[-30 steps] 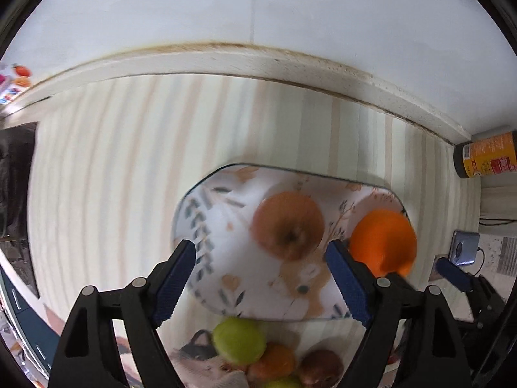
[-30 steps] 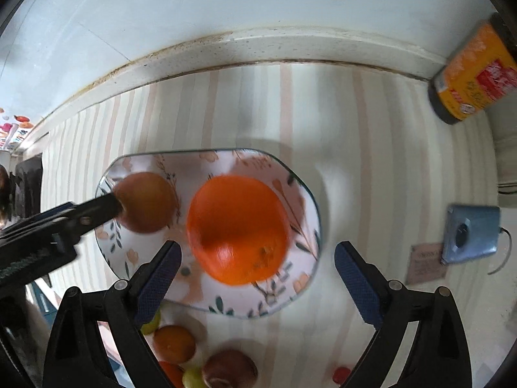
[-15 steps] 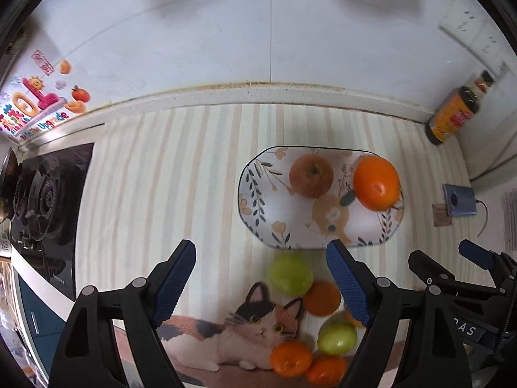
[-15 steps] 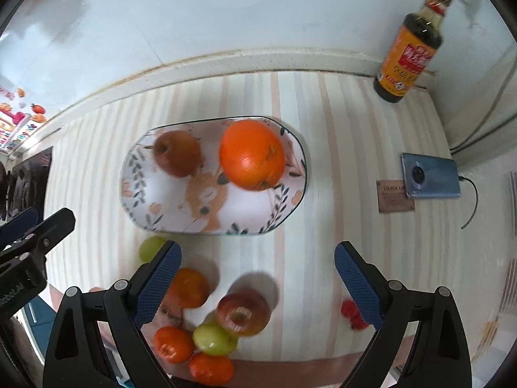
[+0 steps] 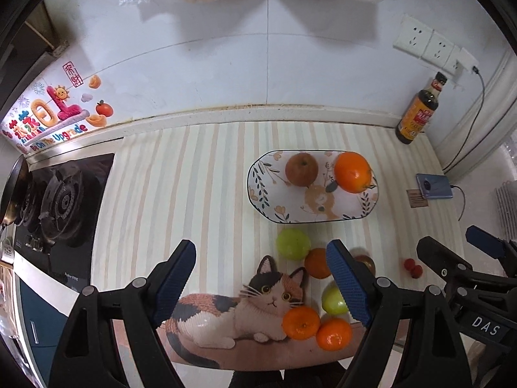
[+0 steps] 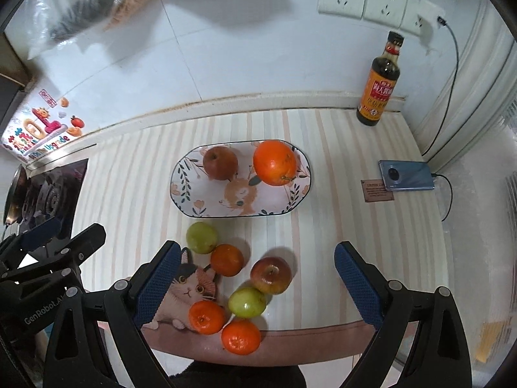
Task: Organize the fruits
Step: 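Withdraw both tools from the plate toward the loose fruit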
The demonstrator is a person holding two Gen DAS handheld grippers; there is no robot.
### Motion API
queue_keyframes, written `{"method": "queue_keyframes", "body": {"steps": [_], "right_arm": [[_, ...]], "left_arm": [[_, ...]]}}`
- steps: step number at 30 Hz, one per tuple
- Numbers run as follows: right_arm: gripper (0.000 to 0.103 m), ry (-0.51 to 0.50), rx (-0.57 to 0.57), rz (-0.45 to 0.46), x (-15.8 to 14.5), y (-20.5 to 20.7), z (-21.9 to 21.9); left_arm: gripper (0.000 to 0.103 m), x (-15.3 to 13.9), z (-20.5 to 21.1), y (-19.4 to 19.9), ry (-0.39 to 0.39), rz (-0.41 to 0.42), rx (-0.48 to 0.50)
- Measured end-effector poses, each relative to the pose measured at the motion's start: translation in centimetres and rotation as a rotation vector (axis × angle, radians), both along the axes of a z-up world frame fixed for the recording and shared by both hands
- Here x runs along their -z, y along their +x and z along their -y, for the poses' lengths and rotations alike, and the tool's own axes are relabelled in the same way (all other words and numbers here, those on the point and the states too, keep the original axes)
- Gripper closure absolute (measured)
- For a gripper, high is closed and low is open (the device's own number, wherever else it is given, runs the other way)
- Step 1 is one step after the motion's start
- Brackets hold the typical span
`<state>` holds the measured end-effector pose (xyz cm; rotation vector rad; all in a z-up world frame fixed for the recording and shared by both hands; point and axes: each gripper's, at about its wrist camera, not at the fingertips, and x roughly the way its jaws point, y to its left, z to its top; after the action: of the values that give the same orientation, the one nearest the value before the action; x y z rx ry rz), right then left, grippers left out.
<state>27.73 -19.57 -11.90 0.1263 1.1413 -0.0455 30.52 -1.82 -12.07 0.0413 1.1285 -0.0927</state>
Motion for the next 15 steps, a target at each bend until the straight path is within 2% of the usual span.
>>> {"method": "queue_keyframes", "body": {"steps": [6,10,12,15], "right_arm": [[0.005,0.021,-0.007,0.030,-1.5,-2.0,-0.5],[0.005,0.051,-0.009,0.050,-1.8,-2.9,-0.5],[0.002,0.082,-0.014,0.046,-1.4,-3.1,-0.3],[0.000,0.153,-0.020,-0.018,1.1,-3.1,0.5]], "left_arm": [[0.021,-1.8,-0.1,-1.8,-0.016,0.045,0.000],[0.021,-2.0,-0.2,-2.4,-0.024,0.050,-0.006],[0.021,-1.7,-0.4,-2.6,-0.035,0.041,-0.015],[0.021,0.1,-1.0,-2.5,-0.062,-0.013,-0.028]]}}
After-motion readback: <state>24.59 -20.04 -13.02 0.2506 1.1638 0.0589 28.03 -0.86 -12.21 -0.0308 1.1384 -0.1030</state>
